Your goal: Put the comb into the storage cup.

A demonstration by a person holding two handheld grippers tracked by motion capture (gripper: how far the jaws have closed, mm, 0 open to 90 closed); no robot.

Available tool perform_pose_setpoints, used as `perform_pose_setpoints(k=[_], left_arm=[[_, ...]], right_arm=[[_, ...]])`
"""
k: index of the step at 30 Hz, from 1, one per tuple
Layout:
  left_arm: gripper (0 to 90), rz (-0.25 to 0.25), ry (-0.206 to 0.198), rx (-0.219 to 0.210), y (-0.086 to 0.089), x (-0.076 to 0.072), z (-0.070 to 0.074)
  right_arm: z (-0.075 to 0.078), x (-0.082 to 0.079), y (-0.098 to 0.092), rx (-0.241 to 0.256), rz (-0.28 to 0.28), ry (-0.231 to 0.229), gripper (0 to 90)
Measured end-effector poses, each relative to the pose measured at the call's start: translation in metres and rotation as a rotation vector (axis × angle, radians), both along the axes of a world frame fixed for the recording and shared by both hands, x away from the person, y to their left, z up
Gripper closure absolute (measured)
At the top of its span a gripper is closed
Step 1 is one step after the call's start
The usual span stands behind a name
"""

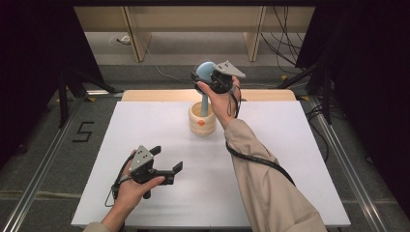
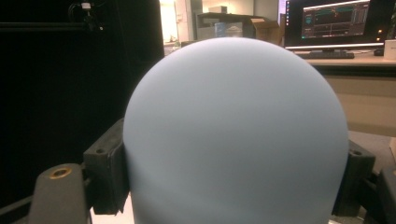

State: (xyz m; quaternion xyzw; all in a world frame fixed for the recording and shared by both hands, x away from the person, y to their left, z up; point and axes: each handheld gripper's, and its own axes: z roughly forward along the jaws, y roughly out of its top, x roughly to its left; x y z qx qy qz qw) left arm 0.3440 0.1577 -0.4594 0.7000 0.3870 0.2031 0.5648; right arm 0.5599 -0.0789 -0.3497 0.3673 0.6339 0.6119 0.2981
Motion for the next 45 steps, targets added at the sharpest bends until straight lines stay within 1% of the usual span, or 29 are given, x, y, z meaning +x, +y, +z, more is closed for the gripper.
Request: perform_pose_setpoints(k=[11,22,32,39,43,45], left_arm=[[0.0,0.0,0.0,0.0,0.0,0.0,0.0],[0.0,-0.001,-0.001,0.002,0.0,0.0,0.0],[0.0,-0.002,0.001,0.004,0.0,0.0,-0.001],[0.0,-0.002,0.001,0.005,0.0,0.0,-0.001],[0.0,-0.002,0.001,0.004,0.0,0.0,-0.001],[0.0,-0.002,0.001,0.003,0.0,0.0,-0.001]], right_arm=[[-0.004,0.0,0.0,-0.005,-0.001,0.005,21.0],[-0.011,0.0,0.0,-0.004,0.002,0.008,21.0],[-0.019,0.0,0.002,-0.017,0.002,0.008,20.9],[-0.021,0.0,0.002,-0.032,0.0,0.002,20.9],[-0.024,0.001,0.002,-0.031,0.0,0.005,20.9],[-0.026,0.001,0.002,-0.038,-0.001,0.008,20.9]])
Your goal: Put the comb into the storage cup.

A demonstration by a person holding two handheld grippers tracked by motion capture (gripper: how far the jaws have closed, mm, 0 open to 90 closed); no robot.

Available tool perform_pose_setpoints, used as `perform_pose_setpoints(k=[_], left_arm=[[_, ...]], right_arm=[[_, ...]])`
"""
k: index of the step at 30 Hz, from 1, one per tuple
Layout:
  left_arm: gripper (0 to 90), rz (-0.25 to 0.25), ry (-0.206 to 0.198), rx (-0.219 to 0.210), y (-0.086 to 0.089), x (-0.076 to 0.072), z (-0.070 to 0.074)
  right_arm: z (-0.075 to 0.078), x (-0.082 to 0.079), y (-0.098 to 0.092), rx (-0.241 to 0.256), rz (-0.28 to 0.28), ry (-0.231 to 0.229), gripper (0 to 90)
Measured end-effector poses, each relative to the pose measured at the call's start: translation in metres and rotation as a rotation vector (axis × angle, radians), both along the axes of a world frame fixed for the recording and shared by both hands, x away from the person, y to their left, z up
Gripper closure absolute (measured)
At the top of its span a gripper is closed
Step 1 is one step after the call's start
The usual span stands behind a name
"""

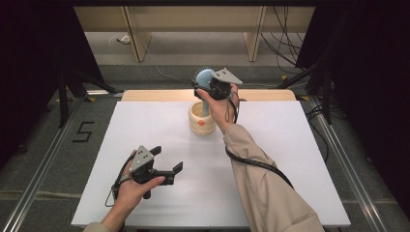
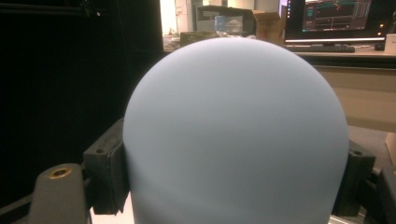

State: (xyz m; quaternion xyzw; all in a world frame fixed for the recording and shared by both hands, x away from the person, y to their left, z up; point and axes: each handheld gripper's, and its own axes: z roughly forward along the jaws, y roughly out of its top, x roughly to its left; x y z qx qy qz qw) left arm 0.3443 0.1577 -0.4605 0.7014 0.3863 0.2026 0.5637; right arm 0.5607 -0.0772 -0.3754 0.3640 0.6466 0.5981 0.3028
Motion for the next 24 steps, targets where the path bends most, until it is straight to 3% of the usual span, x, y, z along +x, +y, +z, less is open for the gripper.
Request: perform_pose_setpoints(k=[24], left_arm=[[0.0,-0.001,0.004,0.0,-0.0005,0.0004,-0.0012]], right_arm=[[-0.0098,-0.0005,0.0024,-0.047,0.0,-0.006,20.9]])
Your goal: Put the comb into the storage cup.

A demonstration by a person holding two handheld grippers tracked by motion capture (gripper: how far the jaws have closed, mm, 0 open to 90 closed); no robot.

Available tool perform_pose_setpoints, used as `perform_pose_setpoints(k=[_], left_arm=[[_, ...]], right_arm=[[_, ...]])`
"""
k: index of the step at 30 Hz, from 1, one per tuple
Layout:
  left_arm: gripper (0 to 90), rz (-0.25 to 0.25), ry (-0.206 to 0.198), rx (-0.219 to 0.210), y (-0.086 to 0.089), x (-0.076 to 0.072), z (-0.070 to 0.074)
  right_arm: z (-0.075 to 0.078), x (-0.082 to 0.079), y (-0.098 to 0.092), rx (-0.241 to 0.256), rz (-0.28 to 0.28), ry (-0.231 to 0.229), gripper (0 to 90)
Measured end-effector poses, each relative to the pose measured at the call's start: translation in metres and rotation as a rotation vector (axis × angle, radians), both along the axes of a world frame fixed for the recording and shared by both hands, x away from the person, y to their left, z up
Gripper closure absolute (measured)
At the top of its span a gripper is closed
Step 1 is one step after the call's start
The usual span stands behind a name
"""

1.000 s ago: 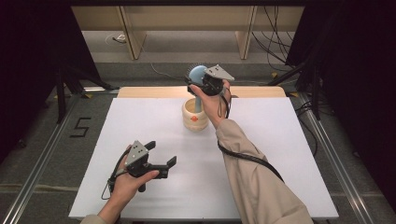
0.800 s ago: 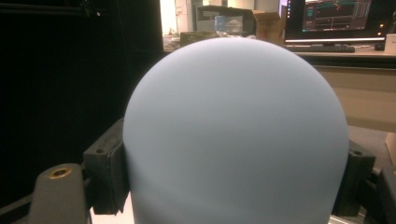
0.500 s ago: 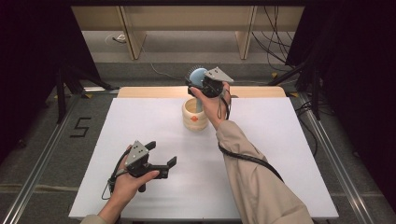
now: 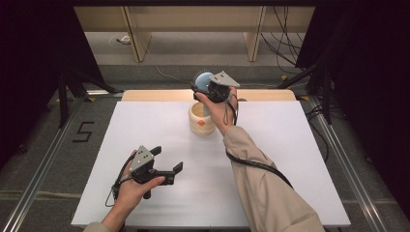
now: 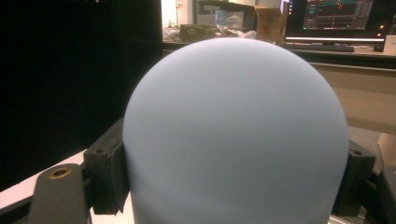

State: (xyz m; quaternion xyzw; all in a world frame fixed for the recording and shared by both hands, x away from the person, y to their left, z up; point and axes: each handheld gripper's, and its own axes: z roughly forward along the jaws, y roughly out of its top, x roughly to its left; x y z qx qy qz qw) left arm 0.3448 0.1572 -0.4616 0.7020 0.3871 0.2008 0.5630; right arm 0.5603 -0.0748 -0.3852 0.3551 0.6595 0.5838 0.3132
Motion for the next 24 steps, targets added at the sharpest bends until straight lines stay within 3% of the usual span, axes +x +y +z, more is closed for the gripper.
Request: perform_pose_setpoints(k=[24], left_arm=[[0.0,0.0,0.003,0.002,-0.001,0.0,-0.001]], right_arm=[[-0.011,-0.002,-0.001,-0.033,0.004,-0.006,20.7]])
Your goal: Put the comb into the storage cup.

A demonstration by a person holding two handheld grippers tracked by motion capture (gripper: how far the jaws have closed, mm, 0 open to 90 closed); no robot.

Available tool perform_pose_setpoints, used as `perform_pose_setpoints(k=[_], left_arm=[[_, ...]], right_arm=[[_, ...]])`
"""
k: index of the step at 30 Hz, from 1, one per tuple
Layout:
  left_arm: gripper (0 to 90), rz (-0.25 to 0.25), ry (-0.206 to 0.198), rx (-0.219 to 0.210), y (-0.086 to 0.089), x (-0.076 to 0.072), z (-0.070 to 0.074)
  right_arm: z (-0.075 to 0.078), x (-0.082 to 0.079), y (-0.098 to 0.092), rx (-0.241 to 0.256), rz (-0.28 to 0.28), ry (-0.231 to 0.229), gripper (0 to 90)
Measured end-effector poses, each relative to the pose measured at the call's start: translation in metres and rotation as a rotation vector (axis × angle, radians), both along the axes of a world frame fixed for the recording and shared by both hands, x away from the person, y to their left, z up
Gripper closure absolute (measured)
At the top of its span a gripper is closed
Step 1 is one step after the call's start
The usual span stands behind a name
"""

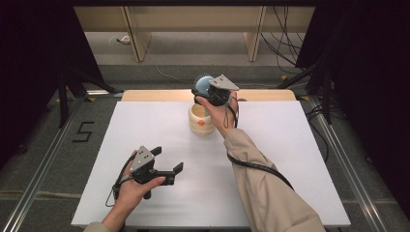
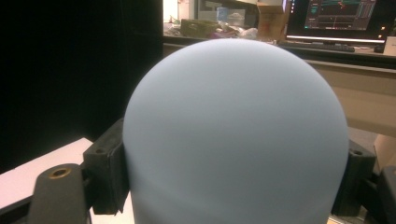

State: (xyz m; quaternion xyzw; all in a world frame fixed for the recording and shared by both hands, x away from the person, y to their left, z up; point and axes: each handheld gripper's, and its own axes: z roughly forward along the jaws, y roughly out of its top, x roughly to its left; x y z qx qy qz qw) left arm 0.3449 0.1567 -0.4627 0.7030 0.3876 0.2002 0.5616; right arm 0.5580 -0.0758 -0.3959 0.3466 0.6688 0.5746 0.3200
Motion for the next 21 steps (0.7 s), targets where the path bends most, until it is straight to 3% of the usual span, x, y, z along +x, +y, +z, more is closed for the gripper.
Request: perform_pose_setpoints(k=[21], left_arm=[[0.0,-0.002,0.001,0.004,-0.001,0.0002,-0.0007]], right_arm=[[-0.0064,-0.0095,-0.0013,-0.023,0.004,-0.012,20.6]])
